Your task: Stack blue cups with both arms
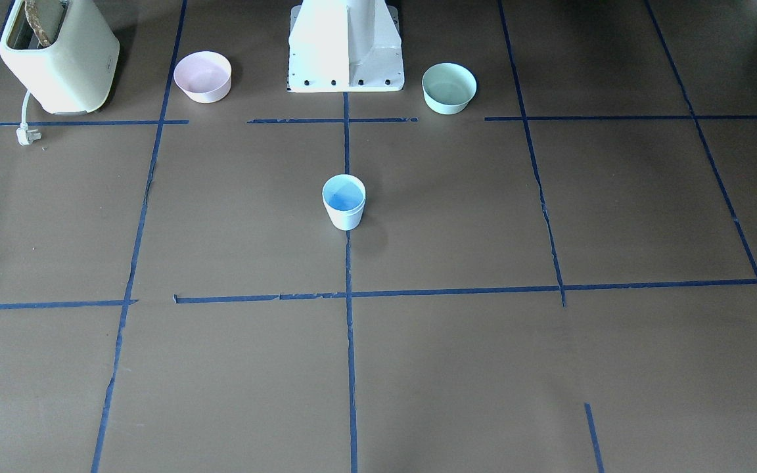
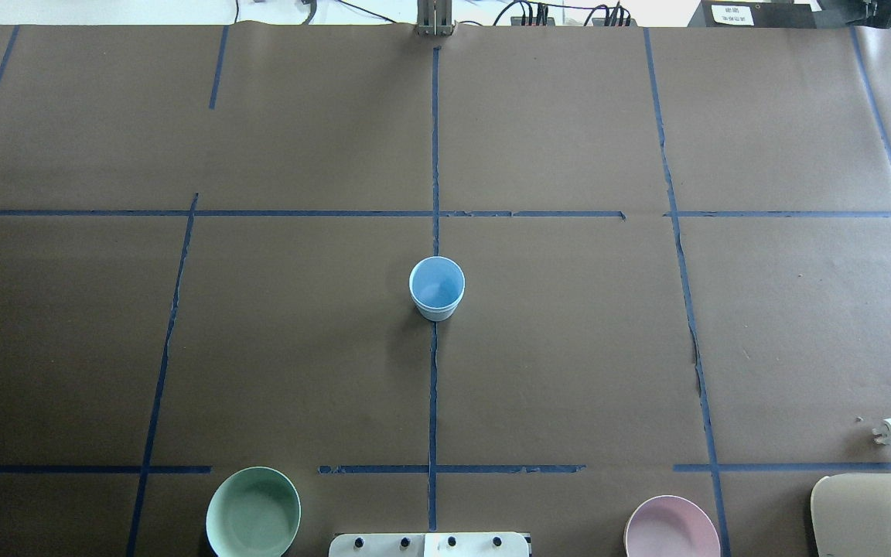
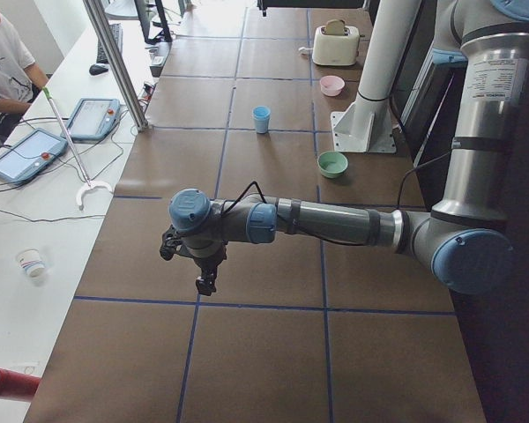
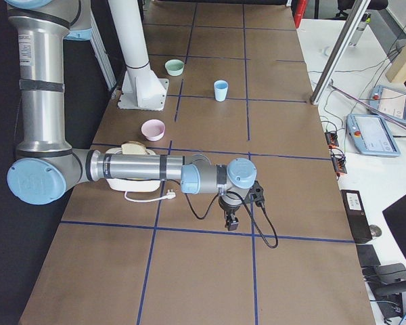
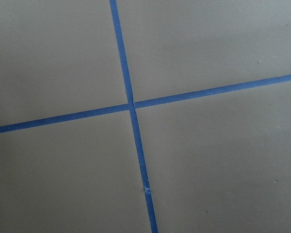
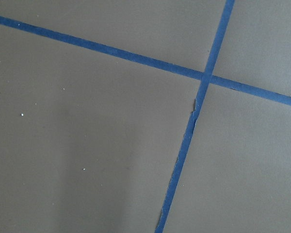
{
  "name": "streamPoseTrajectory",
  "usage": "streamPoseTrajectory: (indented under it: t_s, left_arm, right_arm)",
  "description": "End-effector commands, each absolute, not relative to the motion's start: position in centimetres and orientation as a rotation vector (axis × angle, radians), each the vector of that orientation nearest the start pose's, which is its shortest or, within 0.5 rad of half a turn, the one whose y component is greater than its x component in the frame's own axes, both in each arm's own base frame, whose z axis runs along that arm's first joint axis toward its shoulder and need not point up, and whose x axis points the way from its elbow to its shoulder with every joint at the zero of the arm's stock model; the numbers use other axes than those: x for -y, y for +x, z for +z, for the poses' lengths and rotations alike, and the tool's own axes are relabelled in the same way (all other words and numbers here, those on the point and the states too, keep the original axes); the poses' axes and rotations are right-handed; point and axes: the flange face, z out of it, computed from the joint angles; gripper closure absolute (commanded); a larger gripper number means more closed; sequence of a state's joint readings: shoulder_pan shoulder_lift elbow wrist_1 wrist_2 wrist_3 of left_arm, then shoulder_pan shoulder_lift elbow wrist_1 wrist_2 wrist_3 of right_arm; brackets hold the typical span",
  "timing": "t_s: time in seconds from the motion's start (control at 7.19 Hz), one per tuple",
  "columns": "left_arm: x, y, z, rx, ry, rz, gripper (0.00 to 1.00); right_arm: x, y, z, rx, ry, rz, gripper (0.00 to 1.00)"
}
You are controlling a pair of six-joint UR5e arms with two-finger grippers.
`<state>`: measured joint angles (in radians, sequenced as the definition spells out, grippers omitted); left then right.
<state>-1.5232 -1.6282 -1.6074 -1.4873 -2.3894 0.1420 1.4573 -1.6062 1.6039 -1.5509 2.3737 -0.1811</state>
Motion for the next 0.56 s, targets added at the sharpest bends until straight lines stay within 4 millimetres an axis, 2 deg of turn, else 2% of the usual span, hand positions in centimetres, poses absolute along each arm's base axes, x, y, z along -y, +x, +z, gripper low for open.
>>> streamPoseTrajectory:
  t_s: [0.0,0.28,0.42]
  left_arm:
    - [50.0,-3.6,63.3,-0.822,0.022,0.172,0.0]
    - [49.6,-3.6,64.4,-0.828,0.002,0.16,0.0]
    - [49.7,-3.5,64.2,-0.831,0.007,0.162,0.0]
  right_arm:
    - [48.2,0.7,65.5,0.804,0.044,-0.284,0.0]
    - [48.2,0.7,65.5,0.803,0.045,-0.286,0.0]
    - [48.2,0.7,65.5,0.804,0.044,-0.284,0.0]
